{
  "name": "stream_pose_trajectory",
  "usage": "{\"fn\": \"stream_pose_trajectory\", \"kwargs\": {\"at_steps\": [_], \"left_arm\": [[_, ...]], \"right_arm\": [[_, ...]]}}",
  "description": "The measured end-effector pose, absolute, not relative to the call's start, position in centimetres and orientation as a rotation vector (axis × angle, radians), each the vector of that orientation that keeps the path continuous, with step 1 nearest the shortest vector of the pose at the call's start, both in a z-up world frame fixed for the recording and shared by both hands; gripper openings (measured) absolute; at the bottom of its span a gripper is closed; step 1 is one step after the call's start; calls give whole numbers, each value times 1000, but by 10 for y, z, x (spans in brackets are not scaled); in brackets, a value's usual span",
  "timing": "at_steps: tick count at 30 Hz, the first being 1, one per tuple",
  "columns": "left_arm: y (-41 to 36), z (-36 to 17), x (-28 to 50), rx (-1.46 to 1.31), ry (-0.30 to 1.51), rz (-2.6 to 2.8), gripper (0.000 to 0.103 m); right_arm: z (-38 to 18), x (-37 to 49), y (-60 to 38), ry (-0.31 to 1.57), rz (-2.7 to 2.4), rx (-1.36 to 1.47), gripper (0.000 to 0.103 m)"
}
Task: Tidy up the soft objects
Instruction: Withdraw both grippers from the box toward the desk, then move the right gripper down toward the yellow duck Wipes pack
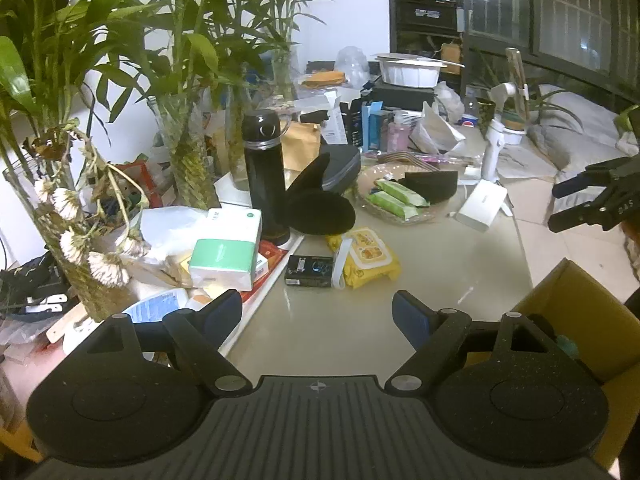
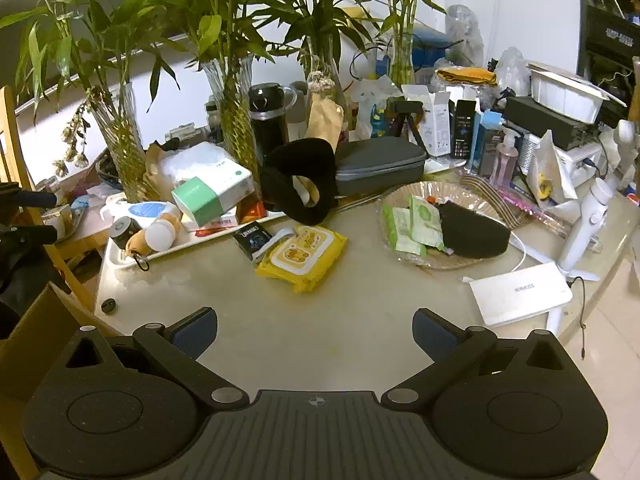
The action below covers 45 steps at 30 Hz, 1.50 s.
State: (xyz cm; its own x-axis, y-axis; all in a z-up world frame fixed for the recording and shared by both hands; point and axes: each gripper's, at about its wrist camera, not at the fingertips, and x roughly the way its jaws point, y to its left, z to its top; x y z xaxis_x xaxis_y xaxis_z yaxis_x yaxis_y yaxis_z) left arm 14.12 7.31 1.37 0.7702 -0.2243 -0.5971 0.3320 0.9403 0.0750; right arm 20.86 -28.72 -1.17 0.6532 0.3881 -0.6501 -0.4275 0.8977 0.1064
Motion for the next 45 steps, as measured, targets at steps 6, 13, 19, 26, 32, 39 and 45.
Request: {"fn": "stream_pose_trajectory", "kwargs": {"at_steps": [6,13,19,26,32,39,45], "left_arm": [[75,5,152,172,622,-309,83],[79,-9,167,140,628,-311,83],[80,-21,178,138,640,-307,83],[81,-36,191,129,644,-314,83],[83,-53,208,93,665,-317,83],[85,-73,231,43,675,-301,83],[86,-84,241,38,666,-283,82]], "right_arm": [[-24,220,-288,730,462,-82,103],[-41,236,-289,723,457,-69,103],[-58,249,-284,720,466,-80,103],[-78,264,-278,724,485,-86,103],[-97,280,-274,744,479,-33,103],[-121,299,-262,758,481,0,103],[-137,319,-244,762,506,-16,103]]}}
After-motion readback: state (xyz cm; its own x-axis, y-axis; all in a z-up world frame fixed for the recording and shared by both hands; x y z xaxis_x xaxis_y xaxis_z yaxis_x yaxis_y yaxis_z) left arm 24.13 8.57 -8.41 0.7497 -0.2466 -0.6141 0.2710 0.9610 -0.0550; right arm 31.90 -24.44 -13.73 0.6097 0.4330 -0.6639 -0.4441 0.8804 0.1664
